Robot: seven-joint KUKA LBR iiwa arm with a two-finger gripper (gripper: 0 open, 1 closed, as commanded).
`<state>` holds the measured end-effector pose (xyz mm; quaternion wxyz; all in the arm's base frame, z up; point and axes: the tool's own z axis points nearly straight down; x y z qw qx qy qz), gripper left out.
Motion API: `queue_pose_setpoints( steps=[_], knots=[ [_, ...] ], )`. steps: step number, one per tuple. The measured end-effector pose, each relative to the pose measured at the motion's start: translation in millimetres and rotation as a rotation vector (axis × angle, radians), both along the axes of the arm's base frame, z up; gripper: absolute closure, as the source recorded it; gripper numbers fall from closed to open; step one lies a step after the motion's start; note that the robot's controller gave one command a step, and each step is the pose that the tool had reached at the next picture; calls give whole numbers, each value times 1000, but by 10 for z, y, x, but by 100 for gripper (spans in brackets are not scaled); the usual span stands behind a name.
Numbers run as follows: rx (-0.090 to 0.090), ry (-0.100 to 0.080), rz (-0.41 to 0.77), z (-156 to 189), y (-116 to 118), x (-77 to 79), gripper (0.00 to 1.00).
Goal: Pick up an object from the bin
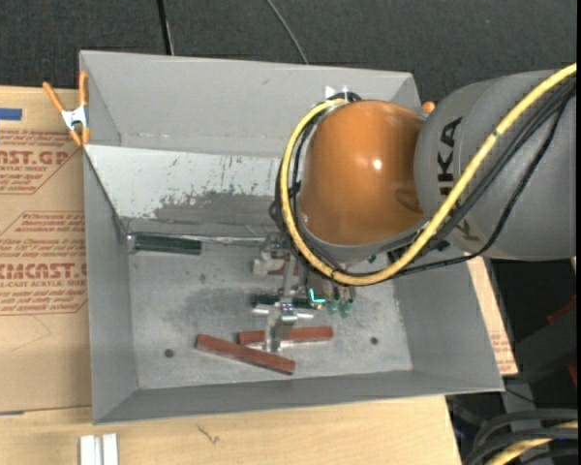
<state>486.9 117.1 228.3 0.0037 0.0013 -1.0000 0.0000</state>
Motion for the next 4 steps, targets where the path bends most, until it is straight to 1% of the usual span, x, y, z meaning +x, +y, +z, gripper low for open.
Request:
queue_pose_setpoints(
  steps=[1, 2, 3, 4],
  knots=[
    [1, -8, -2, 41, -7, 17, 0],
    [1, -11, 228, -1242, 8, 136, 100],
    [10, -41, 284, -1485, 58, 253, 0],
    [10, -39, 283, -1487, 54, 251, 0]
  ],
)
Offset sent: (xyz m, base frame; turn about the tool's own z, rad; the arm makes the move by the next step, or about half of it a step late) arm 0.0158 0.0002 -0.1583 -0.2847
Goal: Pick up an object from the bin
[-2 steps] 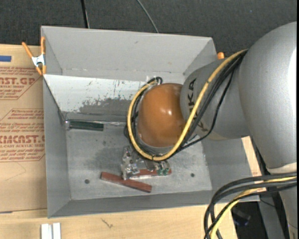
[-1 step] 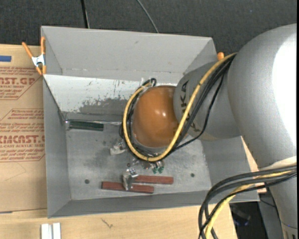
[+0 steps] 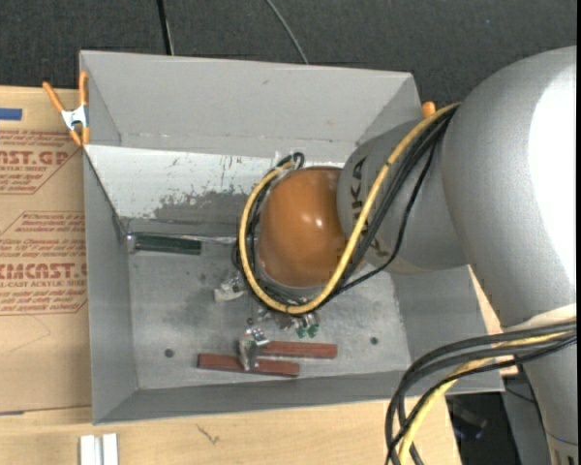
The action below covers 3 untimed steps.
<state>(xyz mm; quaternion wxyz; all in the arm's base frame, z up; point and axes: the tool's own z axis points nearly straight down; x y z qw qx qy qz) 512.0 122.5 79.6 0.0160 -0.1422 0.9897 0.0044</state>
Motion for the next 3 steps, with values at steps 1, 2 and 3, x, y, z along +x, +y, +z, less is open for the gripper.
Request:
queue_pose_setpoints(
  steps=[1, 2, 3],
  knots=[
    [-22, 10, 395, 66, -39, -236, 100],
    [-22, 8, 394, 67, -39, -232, 100],
    [-18, 32, 409, 536, 57, -180, 100]
  ],
)
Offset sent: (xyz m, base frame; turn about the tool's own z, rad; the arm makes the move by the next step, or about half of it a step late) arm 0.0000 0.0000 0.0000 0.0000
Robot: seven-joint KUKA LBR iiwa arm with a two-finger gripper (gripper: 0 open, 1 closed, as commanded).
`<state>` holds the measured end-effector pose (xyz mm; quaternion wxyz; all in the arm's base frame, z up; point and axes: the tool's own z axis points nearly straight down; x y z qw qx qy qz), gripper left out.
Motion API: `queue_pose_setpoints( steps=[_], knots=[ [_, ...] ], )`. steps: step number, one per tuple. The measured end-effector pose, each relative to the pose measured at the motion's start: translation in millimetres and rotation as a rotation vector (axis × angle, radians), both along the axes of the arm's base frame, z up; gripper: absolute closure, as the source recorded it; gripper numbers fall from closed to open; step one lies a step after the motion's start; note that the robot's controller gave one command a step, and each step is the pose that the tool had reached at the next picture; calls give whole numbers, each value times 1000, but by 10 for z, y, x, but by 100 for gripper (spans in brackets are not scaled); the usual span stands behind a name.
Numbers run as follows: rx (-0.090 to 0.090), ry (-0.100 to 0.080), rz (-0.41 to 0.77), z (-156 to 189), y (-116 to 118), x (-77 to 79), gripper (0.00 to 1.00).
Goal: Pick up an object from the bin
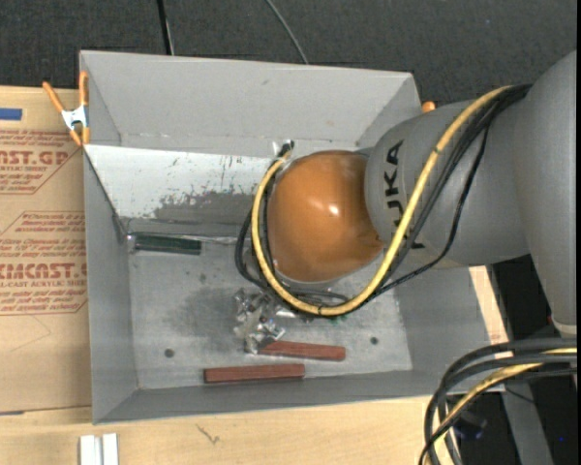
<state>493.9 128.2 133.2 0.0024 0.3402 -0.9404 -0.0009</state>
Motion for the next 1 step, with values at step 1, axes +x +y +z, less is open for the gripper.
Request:
queue_pose_setpoints(
  steps=[1],
  knots=[
    [2, -8, 198, 338, -150, 38, 100]
  ],
)
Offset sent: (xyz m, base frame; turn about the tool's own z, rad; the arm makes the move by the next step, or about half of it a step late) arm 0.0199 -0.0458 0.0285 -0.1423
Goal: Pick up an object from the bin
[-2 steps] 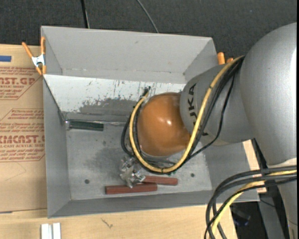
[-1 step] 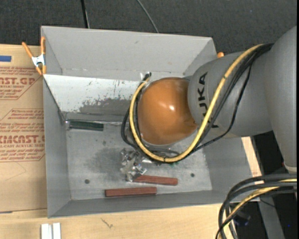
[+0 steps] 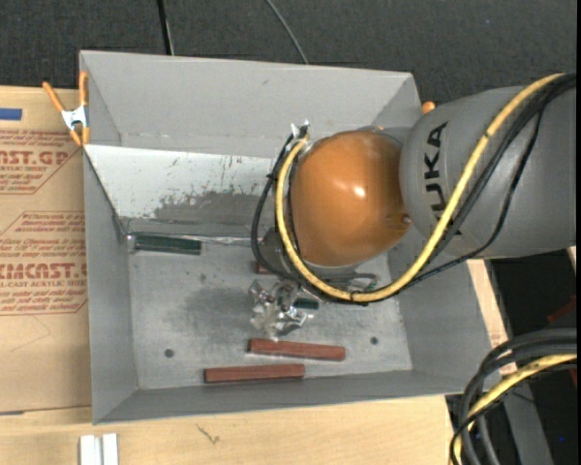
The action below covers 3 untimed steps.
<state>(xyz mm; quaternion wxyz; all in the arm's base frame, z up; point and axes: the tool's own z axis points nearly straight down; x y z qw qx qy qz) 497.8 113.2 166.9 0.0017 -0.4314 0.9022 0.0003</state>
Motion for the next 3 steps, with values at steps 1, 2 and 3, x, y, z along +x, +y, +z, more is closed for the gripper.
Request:
queue_pose_setpoints(
  steps=[1, 2, 3],
  knots=[
    [1, 1, -58, -58, -302, 164, 0],
    [1, 2, -56, -57, -295, 160, 0],
    [3, -11, -22, -896, -561, 1008, 100]
  ],
)
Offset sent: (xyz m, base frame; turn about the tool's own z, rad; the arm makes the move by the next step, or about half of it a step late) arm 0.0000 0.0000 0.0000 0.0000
